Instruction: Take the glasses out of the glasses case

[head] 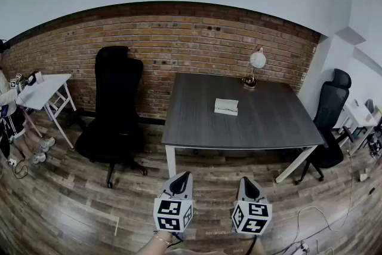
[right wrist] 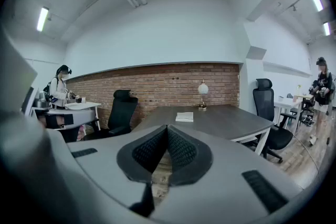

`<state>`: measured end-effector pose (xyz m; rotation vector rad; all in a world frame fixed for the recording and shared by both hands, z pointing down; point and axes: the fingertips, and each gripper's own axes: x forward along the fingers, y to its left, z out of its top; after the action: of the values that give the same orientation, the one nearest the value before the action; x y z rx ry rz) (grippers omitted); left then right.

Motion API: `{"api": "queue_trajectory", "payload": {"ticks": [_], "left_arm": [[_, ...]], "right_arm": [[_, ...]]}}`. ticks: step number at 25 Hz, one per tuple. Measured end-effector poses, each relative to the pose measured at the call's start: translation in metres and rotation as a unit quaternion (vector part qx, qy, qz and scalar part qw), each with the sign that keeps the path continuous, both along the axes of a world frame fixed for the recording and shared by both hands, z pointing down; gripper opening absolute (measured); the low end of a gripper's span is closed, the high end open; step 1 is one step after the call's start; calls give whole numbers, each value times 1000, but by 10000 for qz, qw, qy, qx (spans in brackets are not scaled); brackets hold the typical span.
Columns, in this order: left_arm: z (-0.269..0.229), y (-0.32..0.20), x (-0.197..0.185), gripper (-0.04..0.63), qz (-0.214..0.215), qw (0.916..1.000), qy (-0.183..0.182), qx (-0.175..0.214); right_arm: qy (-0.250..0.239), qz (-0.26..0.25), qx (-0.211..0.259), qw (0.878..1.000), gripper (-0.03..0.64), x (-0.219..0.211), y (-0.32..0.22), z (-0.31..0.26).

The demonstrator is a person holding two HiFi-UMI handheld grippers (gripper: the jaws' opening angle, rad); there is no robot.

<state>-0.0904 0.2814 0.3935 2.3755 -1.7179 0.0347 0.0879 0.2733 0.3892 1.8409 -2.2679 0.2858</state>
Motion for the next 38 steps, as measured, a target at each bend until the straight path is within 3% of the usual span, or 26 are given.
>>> {"api": "queue_trajectory", "payload": {"ticks": [9,21,28,38], "left_arm": [[1,1,-10,17,65,10000,31,-28],[25,0,-8,17,261,9993,111,-257],[30,-31,-3,17,263,9993,100,-252],[24,-114,10,17,227,9994,126,-221]], "right_arm": [[-94,233,73,9997,32,3,9,3],[-309,446,-250,9982,34,6,22,25],[-389,497,-239,9977,34,14,-11,30],[-417,417,-236,9980,33,25,-92,25]]}}
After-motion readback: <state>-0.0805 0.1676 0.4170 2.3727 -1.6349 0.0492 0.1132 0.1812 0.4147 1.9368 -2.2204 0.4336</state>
